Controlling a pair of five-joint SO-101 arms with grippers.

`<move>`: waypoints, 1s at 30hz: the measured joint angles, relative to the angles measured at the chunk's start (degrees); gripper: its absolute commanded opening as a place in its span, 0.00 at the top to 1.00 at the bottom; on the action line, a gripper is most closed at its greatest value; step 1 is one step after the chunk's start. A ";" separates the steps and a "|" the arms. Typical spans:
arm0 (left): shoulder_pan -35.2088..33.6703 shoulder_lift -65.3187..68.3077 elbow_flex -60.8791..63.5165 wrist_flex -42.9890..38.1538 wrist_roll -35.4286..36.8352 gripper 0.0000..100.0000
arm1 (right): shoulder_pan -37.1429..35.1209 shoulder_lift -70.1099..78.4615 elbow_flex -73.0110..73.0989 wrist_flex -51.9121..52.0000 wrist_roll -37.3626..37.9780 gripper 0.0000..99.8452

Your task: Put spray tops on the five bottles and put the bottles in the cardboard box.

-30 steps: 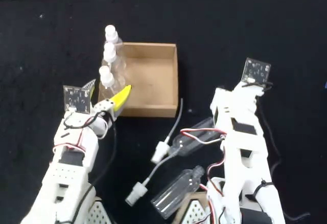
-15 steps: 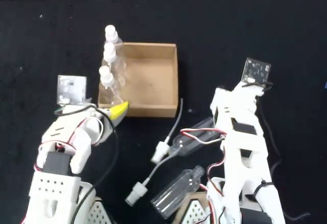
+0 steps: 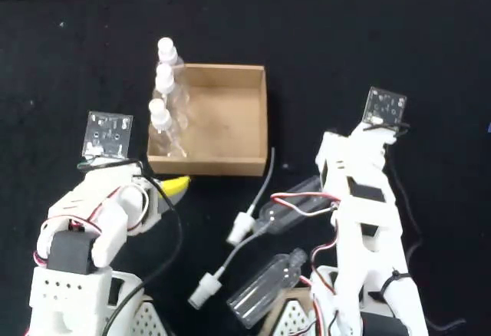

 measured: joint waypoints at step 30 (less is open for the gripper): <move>13.45 -0.26 12.13 -0.44 -1.14 0.67 | -9.23 0.00 -33.67 79.91 90.11 0.69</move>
